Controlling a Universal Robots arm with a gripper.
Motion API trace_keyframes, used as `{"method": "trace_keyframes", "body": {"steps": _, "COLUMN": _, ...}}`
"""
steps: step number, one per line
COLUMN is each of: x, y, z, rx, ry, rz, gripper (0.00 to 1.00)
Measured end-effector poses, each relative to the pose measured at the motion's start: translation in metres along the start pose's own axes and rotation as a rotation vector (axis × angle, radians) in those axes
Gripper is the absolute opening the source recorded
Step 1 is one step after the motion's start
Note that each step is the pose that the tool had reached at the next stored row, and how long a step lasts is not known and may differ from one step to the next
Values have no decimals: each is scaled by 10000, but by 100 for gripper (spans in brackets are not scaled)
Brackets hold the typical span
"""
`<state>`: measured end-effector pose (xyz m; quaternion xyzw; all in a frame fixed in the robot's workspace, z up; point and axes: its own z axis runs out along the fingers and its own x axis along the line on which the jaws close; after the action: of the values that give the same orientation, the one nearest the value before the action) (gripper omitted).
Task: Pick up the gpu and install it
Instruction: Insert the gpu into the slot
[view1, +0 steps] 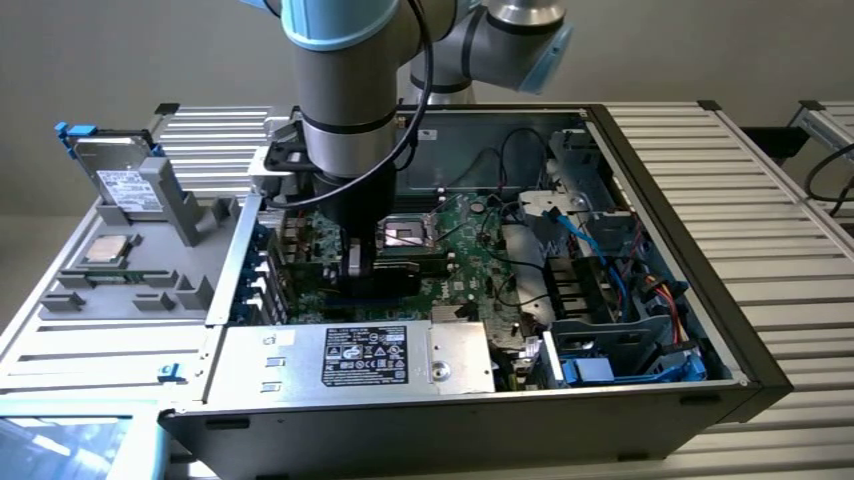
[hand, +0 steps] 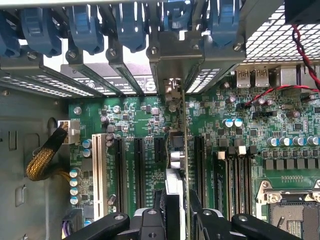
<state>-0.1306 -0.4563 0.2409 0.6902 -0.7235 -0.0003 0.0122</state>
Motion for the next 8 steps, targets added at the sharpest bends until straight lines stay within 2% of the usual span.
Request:
{"method": "trace_keyframes", "body": {"steps": 2, "x": 2, "y": 0, "z": 0, "rx": 29, "ry": -1, "rz": 0, "gripper": 29}}
{"method": "trace_keyframes", "body": {"steps": 3, "x": 2, "y": 1, "z": 0, "rx": 62, "ry": -3, "rz": 2, "gripper": 29}}
{"method": "trace_keyframes", "body": {"steps": 5, "x": 3, "y": 4, "z": 2, "rx": 169, "ry": -5, "rz": 5, "gripper": 29}}
{"method": "trace_keyframes", "body": {"steps": 6, "x": 2, "y": 3, "z": 2, "rx": 198, "ry": -8, "rz": 4, "gripper": 29}}
{"method": "trace_keyframes", "body": {"steps": 8, "x": 3, "y": 13, "z": 4, "rx": 226, "ry": -11, "rz": 3, "gripper": 29}}
